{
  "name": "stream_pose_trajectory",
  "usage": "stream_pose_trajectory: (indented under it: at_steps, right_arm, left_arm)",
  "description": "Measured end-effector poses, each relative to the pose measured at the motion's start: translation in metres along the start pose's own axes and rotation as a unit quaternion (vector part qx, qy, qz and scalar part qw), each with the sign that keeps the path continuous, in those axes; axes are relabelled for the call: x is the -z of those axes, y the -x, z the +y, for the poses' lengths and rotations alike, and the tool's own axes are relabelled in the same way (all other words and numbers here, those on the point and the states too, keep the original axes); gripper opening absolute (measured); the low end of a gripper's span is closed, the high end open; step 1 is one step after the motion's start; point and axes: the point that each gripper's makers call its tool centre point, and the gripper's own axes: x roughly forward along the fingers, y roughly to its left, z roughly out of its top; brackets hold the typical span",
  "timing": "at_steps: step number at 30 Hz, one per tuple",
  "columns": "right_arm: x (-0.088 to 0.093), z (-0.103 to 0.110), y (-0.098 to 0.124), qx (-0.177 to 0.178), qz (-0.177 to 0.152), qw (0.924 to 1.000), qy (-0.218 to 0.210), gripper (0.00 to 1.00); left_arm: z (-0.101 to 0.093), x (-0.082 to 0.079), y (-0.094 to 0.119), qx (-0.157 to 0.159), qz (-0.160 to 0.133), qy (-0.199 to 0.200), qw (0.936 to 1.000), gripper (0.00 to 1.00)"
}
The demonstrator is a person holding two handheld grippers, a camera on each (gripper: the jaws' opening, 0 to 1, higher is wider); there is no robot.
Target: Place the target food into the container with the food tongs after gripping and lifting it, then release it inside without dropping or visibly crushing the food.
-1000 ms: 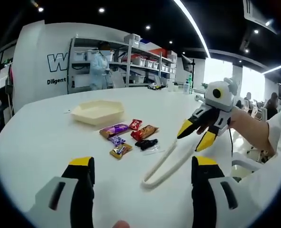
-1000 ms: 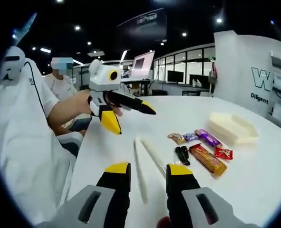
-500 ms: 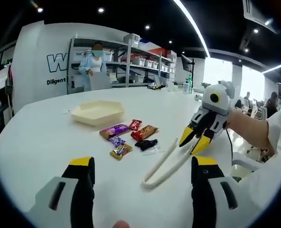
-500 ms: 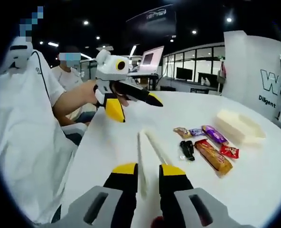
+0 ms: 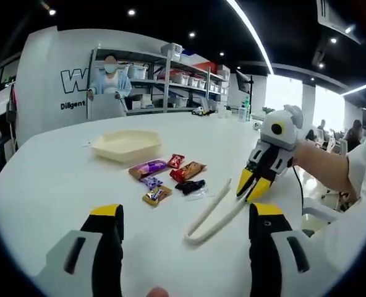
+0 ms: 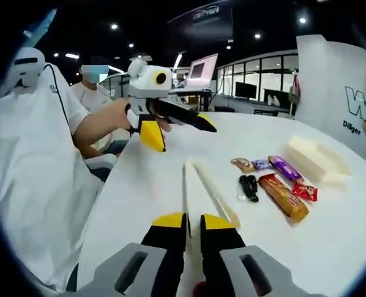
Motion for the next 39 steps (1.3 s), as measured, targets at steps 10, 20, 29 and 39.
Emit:
stream_pose_trajectory:
  at_steps: [10, 20, 29, 39]
  right_arm:
    - [0.0022, 0.002, -0.0011, -0.01, 0.005, 0.9999, 0.003, 0.0]
    - [0.0005, 0.0036, -0.0037, -0.015, 0.009, 0.9998, 0.009, 0.0]
    - [0.0006, 0.0058, -0.0042, -0.02, 0.01, 0.9995, 0.02, 0.0]
    - [0.0, 0.0062, -0.0041, -0.019, 0.004, 0.9997, 0.015, 0.0]
  left_arm:
    - [0.0011, 0.0, 0.0006, -0.001, 0.0, 0.001, 1.0, 0.81]
    - [0.0016, 0.0001, 0.0013, -0.002, 0.0, 0.002, 1.0, 0.81]
    - [0.0027, 0.0016, 0.0023, -0.003, -0.001, 0.004, 1.0, 0.81]
    - [0.0032, 0.0034, 0.0029, -0.004, 0.002, 0.003, 1.0, 0.81]
